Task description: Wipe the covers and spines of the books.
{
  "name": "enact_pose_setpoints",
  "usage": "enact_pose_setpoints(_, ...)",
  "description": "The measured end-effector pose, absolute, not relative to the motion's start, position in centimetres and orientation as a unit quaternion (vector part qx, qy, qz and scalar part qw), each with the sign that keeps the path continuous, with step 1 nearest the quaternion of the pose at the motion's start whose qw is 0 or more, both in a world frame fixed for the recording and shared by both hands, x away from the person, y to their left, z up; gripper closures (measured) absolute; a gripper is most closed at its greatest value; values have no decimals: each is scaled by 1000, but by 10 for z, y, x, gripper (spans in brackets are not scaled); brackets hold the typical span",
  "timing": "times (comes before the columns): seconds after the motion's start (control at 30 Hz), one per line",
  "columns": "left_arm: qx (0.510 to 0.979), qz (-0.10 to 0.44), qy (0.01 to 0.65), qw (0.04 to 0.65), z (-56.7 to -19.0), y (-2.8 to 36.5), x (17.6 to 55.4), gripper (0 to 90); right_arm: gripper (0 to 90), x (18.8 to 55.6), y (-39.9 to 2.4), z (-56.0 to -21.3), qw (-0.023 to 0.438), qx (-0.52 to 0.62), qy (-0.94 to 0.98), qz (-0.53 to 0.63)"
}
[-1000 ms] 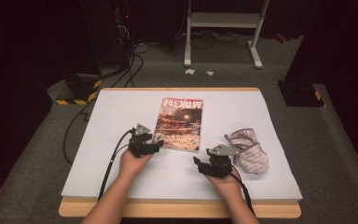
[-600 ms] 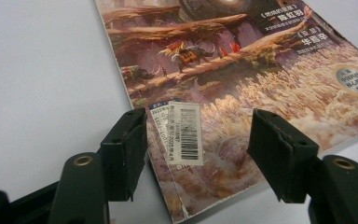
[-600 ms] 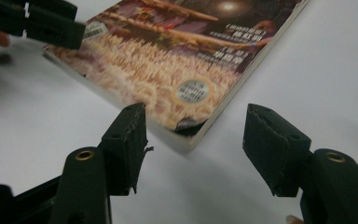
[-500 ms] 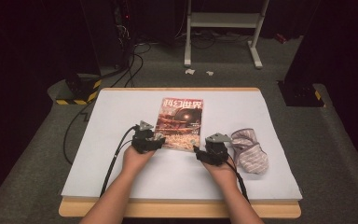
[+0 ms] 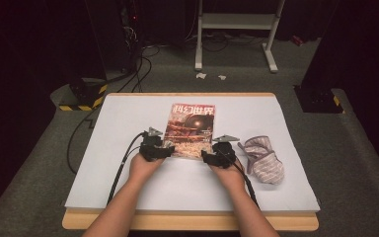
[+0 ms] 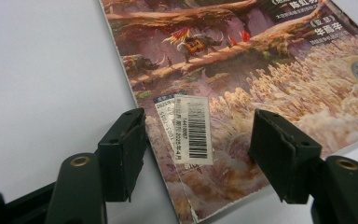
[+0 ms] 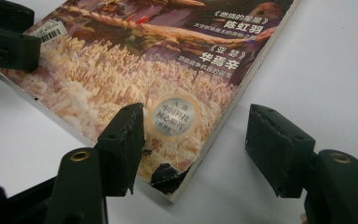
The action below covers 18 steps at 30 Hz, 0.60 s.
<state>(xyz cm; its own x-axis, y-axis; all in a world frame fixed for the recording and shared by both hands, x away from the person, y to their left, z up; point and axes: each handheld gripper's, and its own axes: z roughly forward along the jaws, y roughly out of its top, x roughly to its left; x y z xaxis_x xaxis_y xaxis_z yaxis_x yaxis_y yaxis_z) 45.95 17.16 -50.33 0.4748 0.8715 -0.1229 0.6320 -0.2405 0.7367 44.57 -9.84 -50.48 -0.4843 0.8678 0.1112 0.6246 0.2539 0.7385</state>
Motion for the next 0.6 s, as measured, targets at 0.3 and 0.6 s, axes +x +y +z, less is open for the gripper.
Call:
enact_pose_setpoints(0.3,793,152,459,372,-501,156,446,422,378,447,-100,-504,175,498,766,366)
enact_pose_setpoints(0.6,771,167,473,393,-496,156,452,380,387,450,-108,-504,169,498,767,368)
